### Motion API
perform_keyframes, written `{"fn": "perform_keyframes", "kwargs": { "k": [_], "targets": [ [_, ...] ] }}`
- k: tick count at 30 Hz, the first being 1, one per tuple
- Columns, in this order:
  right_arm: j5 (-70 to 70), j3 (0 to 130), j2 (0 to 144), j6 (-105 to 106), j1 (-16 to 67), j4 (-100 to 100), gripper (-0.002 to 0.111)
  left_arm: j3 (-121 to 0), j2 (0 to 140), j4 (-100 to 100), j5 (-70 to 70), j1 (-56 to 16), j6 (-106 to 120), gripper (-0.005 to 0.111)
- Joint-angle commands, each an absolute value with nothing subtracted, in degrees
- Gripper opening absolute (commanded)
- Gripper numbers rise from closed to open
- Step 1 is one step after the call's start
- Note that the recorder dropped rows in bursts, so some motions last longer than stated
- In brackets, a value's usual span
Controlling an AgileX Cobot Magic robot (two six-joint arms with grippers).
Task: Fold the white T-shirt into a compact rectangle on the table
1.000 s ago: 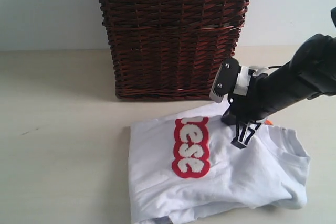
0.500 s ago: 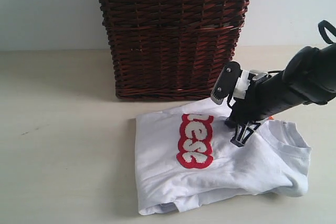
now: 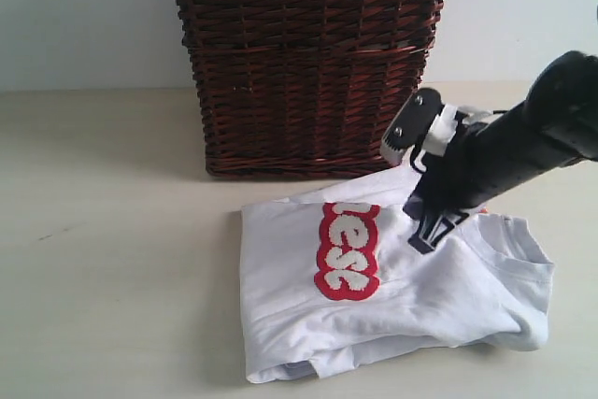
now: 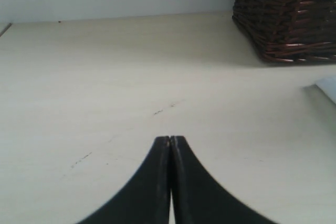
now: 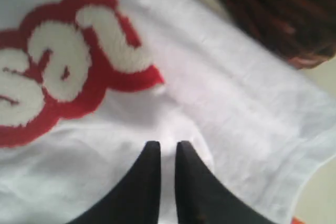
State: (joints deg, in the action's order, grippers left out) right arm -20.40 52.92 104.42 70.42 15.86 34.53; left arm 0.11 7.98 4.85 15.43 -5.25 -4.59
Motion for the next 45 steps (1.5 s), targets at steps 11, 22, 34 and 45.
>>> {"fn": "perform_keyframes", "kwargs": {
  "k": [11, 22, 34, 45],
  "targets": [
    [-25.96, 52.94, 114.57, 58.56, 18.71, 15.72, 0.0, 0.0, 7.69, 4.93, 15.29, -5.12, -4.71, 0.0],
    [-24.2, 52.94, 109.3, 58.81, 21.97, 33.59, 0.0, 0.0, 7.69, 4.93, 15.29, -5.12, -4.71, 0.0],
    [21.03, 52.94, 82.73, 48.68, 21.97, 60.94, 0.0, 0.0, 7.69, 4.93, 15.29, -5.12, -4.71, 0.0],
    [25.44, 26.3, 55.14, 51.2, 14.75, 20.88, 0.0, 0.0, 7.69, 4.93, 15.29, -5.12, -4.71, 0.0]
  ]
}}
